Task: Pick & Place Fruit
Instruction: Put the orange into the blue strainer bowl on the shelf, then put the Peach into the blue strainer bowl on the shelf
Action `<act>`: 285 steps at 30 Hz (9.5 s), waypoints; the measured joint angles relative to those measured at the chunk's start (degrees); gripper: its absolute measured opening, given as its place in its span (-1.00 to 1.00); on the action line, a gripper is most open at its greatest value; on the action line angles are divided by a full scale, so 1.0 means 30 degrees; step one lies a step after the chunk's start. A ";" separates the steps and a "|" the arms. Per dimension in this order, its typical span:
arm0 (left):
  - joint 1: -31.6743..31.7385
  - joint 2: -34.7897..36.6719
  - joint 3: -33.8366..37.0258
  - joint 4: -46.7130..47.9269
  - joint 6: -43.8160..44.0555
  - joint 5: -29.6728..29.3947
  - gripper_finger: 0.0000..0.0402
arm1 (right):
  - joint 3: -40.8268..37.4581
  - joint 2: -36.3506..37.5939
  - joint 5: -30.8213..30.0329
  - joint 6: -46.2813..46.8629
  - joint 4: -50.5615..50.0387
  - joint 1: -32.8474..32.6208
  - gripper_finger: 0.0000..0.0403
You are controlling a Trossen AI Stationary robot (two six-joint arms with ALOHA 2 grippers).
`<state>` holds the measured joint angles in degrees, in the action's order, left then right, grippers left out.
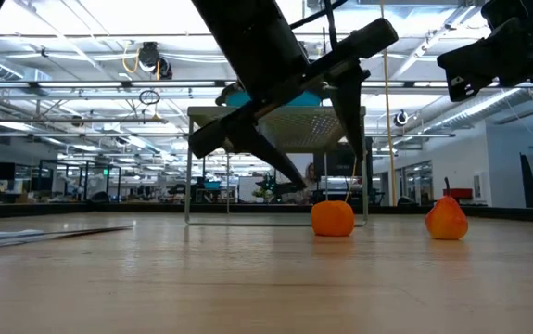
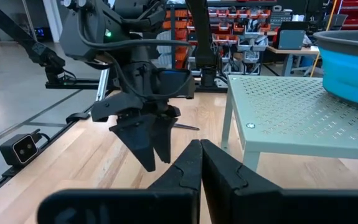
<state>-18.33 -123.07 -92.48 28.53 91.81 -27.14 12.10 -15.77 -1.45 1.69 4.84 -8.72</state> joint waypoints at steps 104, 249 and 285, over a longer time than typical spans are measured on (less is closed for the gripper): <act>-0.1557 0.5326 -0.0019 -0.7534 -0.8580 -0.2505 -0.32 | 0.0000 -0.0291 -0.0073 -0.0364 -0.0138 0.0017 -1.00; 1.1484 0.9704 -0.0019 0.4508 -2.0702 0.2799 0.15 | -0.0015 -0.0287 -0.0073 -0.0357 -0.0277 0.0017 -1.00; 0.5680 1.2237 -0.0011 0.1025 -2.3534 0.3874 0.16 | 0.0015 -0.0284 -0.0007 -0.0339 -0.0284 0.0017 -1.00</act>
<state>-1.29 -86.36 -92.51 31.61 21.21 -15.52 12.14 -16.62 -1.48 0.68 3.99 -8.67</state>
